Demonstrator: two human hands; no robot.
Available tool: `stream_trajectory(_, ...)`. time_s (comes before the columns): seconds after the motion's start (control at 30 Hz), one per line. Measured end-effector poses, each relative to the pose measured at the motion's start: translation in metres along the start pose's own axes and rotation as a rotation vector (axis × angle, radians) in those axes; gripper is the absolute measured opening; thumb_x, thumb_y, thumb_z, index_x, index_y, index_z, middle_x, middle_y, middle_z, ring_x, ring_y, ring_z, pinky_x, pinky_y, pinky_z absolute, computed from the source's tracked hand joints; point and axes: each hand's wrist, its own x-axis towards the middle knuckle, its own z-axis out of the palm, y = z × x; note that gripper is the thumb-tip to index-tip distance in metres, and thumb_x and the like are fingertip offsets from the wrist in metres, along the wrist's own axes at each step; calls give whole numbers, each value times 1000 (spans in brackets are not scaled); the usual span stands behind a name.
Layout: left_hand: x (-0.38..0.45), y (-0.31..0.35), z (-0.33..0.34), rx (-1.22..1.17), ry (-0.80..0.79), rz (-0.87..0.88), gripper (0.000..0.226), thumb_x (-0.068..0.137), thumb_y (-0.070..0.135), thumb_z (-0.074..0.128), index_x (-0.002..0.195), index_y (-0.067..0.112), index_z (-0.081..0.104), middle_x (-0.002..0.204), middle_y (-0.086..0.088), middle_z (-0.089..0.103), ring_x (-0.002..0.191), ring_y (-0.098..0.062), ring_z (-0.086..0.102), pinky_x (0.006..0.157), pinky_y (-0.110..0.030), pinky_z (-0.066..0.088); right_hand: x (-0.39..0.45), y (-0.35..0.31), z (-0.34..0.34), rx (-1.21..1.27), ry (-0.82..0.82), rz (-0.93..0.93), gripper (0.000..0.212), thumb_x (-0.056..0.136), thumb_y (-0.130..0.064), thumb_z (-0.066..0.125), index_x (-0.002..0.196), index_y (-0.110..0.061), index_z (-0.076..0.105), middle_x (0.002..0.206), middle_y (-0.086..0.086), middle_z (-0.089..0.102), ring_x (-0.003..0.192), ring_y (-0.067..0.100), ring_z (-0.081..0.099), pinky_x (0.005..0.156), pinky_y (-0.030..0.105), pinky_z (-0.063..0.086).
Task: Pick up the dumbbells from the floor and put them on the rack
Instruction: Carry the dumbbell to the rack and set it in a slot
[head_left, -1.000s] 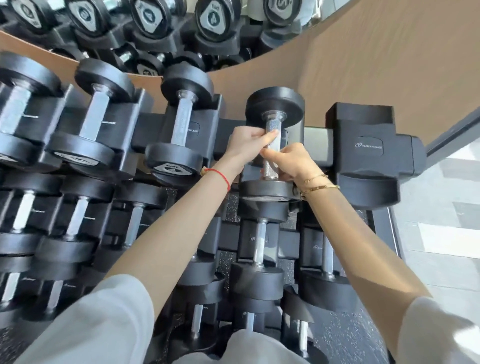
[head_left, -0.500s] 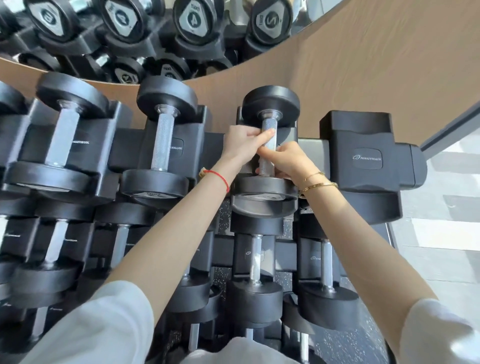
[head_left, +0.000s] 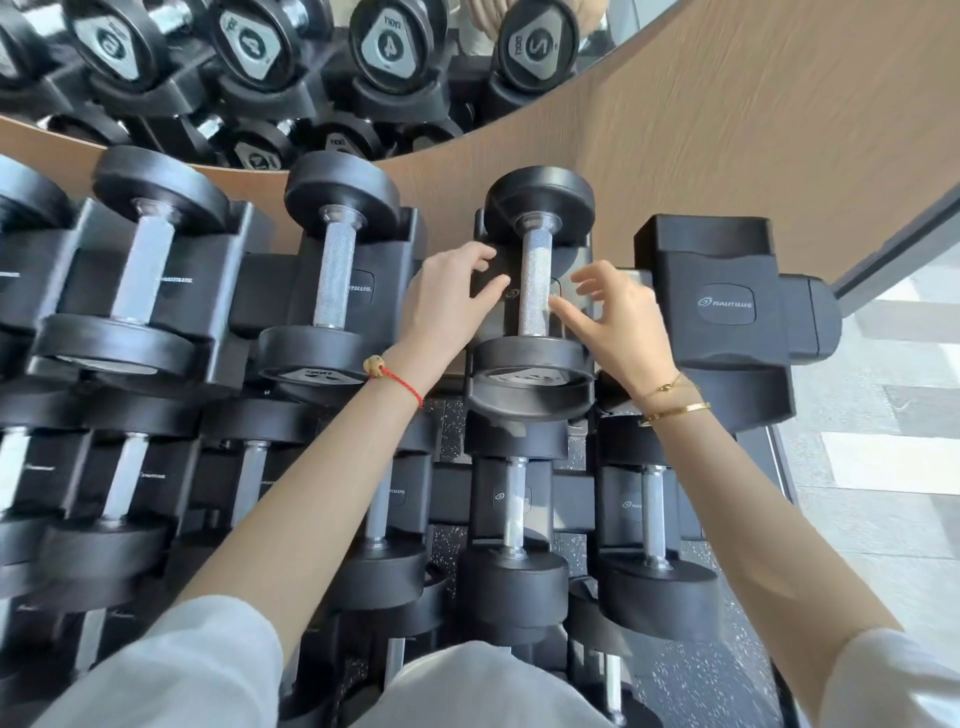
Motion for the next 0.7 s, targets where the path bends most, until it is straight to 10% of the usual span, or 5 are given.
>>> stream_trajectory(0.7,-201,-1,-79,278,131,33,38,91,22,61,128,13,61,122,-4,66,117,-24,57,103,-39,42,-159,-18,-41,-53,26,-207,46,89,-26,62,131,-10,52,117,9,62,116,29,49,103,39,40)
